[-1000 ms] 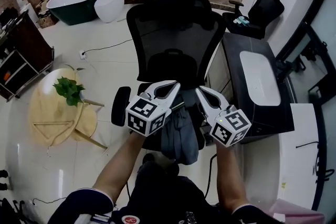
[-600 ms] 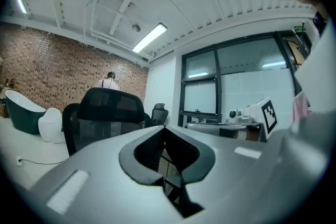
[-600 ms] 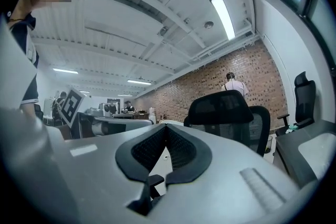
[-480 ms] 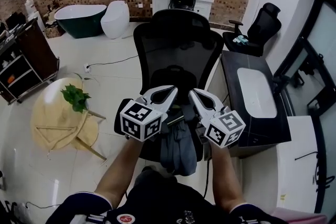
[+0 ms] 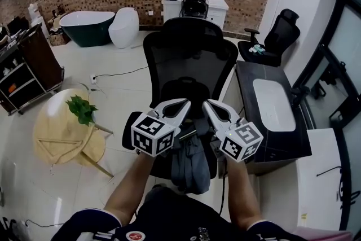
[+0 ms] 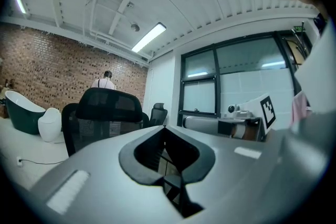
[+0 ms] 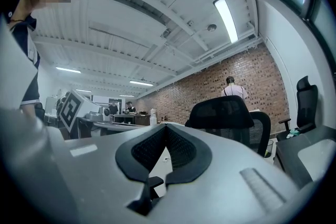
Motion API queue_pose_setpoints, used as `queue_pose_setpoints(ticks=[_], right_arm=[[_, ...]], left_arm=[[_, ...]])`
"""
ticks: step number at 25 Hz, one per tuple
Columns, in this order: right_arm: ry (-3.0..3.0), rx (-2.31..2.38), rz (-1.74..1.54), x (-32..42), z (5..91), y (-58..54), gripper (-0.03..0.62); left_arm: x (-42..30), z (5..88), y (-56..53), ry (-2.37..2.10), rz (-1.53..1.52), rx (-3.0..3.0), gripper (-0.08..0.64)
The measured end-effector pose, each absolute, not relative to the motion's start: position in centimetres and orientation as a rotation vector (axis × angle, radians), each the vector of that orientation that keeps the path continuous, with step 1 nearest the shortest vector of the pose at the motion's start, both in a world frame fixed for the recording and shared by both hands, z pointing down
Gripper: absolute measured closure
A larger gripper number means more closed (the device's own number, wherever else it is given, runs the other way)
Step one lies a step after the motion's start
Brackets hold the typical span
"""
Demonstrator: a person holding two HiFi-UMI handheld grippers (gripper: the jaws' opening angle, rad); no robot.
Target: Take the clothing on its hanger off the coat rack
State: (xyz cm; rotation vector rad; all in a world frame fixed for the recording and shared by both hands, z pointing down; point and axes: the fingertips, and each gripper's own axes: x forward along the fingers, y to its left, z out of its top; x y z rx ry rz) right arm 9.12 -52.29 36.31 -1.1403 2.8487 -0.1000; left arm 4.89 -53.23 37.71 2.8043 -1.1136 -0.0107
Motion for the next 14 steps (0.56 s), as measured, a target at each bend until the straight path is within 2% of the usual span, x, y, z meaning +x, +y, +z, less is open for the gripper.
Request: queue_pose_setpoints(ticks=[14], right_arm=[[2.844,-1.127,-0.074,9.36,35.5,-51.65,0.591]], left_arm=[[5.21,37.27,-52.58,-1.12,-0.012,2.811,0.549]])
